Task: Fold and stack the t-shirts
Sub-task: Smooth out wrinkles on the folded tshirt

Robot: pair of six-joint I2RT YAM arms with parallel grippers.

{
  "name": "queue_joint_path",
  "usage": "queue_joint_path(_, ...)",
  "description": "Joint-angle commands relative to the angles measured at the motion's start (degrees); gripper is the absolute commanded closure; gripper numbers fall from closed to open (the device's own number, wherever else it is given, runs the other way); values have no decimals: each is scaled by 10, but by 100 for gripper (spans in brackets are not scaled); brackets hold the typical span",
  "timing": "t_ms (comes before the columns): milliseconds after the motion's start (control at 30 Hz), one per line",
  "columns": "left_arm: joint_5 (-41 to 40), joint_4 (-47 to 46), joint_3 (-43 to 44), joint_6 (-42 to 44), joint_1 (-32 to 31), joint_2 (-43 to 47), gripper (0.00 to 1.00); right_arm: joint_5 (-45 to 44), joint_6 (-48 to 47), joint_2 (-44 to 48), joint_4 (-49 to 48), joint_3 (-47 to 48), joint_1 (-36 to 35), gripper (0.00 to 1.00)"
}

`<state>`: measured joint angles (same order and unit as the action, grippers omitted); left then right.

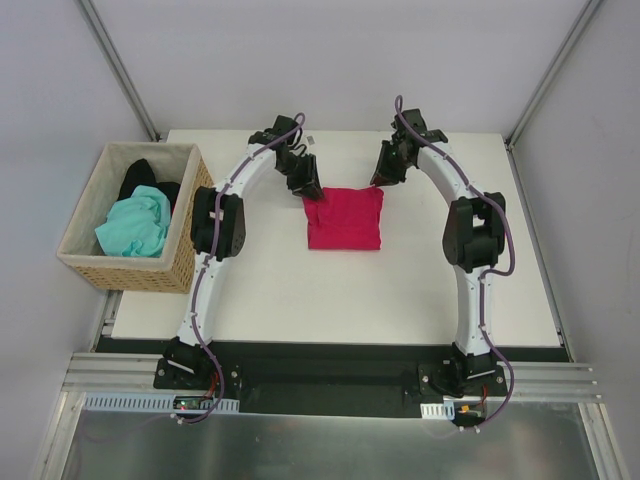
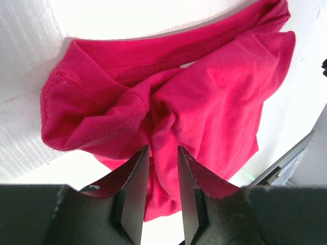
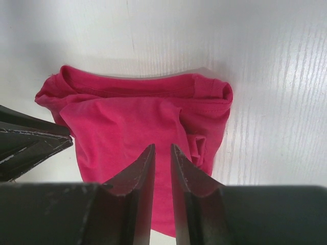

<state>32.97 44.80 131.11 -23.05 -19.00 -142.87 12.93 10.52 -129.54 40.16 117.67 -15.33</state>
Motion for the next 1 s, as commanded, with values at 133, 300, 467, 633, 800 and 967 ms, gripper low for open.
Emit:
queue_joint_path(133,15,-8,22,-6,8,-13,69,13,13,-9,0,33,7,78)
queue_joint_path(300,24,-10,29,-12,8,-24,68,16,14,-10,0,34,8,78)
queue_joint_path(467,32,-16,36,-16,8,-33,74,17,16,-11,1,35,8,78)
queue_joint_path(633,34,-17,35,-21,9,-36,86,18,15,-14,3,38,10,79)
queue_joint_path(800,35,-19,30,-22,9,-34,88,23,17,-20,3,41,11,78)
queue_joint_path(967,30,-19,21,-23,10,-29,100,29,20,-30,3,50,12,75)
